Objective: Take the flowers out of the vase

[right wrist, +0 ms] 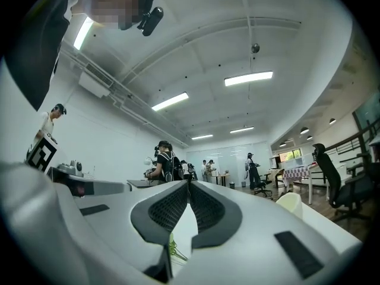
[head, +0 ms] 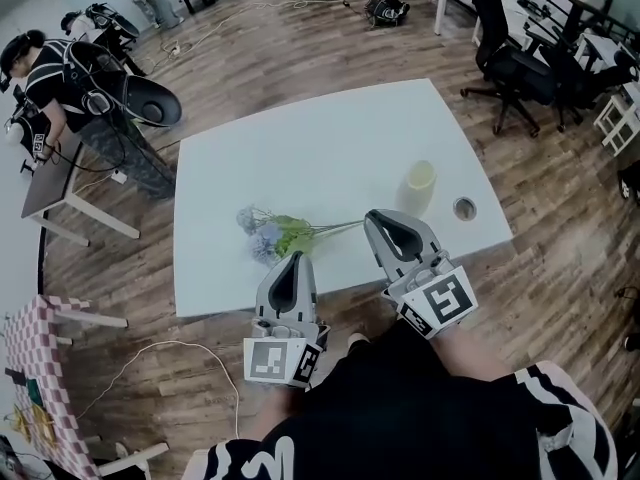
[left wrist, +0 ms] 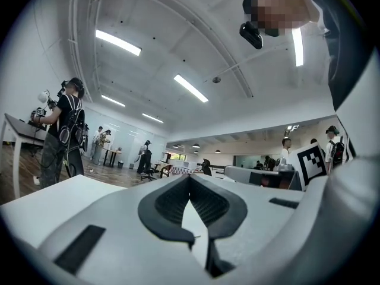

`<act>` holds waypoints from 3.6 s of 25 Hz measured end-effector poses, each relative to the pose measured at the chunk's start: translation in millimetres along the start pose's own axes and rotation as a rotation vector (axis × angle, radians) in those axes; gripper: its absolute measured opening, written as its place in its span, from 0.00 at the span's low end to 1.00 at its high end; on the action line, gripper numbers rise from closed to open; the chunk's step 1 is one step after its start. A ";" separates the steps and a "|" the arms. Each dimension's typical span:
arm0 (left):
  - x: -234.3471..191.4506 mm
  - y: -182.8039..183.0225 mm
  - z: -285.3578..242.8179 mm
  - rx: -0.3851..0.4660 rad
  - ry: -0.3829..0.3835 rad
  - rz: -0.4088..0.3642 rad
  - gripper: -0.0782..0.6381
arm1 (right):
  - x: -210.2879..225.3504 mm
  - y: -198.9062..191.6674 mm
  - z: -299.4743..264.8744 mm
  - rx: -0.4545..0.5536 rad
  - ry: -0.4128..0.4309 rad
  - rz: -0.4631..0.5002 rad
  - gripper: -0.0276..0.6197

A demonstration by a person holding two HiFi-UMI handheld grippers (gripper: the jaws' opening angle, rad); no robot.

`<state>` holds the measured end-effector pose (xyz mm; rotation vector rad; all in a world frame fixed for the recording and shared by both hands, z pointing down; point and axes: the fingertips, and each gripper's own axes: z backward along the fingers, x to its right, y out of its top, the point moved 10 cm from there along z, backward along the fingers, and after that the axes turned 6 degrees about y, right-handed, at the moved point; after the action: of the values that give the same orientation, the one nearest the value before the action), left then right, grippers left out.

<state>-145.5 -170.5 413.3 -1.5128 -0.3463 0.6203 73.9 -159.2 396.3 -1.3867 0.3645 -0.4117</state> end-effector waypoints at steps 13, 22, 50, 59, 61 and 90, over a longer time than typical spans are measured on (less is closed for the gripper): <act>24.6 -2.6 -3.9 -0.001 -0.031 -0.021 0.12 | 8.3 -2.5 31.9 -0.003 -0.016 -0.023 0.07; 85.6 -7.4 8.4 0.001 -0.038 -0.008 0.12 | 10.9 8.4 90.1 -0.007 -0.002 -0.028 0.07; 274.6 -41.8 147.4 -0.022 -0.045 0.001 0.12 | -38.1 40.1 302.4 -0.023 0.068 -0.068 0.07; 289.7 -41.9 152.0 -0.010 -0.053 0.001 0.12 | -40.9 46.2 313.5 0.014 0.077 -0.061 0.07; 289.7 -43.8 155.7 -0.018 -0.046 0.003 0.12 | -43.6 43.6 313.2 0.003 0.087 -0.091 0.07; 251.3 -18.6 314.5 -0.013 -0.034 0.000 0.12 | -197.8 63.6 342.9 0.012 0.111 -0.086 0.07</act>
<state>-122.2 231.7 406.6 -1.5167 -0.3770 0.6450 69.5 241.5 386.0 -1.3741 0.3933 -0.5626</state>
